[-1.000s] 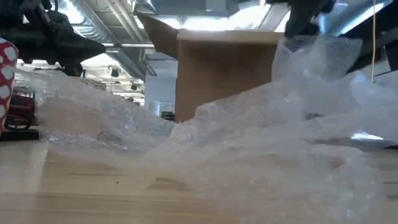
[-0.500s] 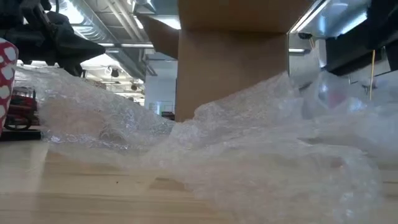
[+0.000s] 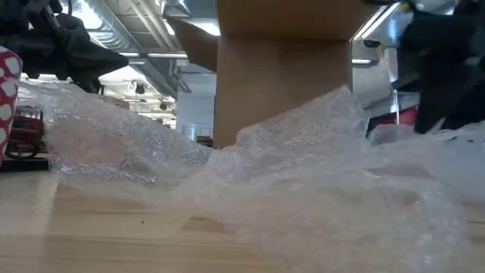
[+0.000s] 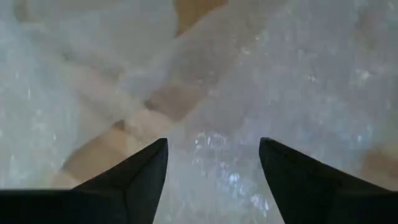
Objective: Wrap mug
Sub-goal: Prepare the right bubble wrap on the table
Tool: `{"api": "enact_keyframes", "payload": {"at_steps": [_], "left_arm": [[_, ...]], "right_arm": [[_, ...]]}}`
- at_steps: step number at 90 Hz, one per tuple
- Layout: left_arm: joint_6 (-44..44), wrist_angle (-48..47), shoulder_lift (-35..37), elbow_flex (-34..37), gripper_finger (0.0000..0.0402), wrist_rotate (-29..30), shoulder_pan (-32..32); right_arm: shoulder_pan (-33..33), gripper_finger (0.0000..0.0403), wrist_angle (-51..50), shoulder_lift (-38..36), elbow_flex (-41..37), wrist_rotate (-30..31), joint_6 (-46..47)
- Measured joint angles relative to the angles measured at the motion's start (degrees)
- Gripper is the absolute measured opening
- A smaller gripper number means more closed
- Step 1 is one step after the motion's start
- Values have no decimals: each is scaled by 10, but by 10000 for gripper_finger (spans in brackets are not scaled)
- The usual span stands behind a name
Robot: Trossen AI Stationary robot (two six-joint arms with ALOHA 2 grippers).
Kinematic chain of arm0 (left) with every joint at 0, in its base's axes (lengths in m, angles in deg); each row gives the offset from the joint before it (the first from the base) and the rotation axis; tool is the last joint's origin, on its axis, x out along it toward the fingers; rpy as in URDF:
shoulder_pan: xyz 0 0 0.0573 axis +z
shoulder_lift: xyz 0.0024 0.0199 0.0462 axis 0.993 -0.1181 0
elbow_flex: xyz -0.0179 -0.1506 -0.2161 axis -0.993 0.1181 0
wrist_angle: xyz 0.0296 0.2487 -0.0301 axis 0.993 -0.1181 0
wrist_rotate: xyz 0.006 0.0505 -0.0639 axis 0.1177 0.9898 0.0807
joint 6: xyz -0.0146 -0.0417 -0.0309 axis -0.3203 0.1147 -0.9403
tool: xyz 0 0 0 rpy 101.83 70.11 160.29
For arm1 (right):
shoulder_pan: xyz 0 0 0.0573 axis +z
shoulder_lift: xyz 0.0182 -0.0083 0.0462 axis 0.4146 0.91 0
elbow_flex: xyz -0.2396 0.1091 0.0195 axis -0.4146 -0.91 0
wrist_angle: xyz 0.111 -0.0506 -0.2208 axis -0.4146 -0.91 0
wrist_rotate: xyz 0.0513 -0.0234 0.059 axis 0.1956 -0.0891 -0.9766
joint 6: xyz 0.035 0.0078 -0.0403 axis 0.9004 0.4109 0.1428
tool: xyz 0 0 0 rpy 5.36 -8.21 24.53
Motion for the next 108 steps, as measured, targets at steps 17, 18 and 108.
{"api": "enact_keyframes", "payload": {"at_steps": [17,18,108], "left_arm": [[7,0,-2,0,0,0,0],[7,0,-2,0,0,0,0],[192,-63,-337,-291,0,74,-92]], "right_arm": [[-32,232,26,35,0,-20,-42],[-33,232,31,35,0,-20,-46],[-38,3,22,76,24,-47,-183]]}}
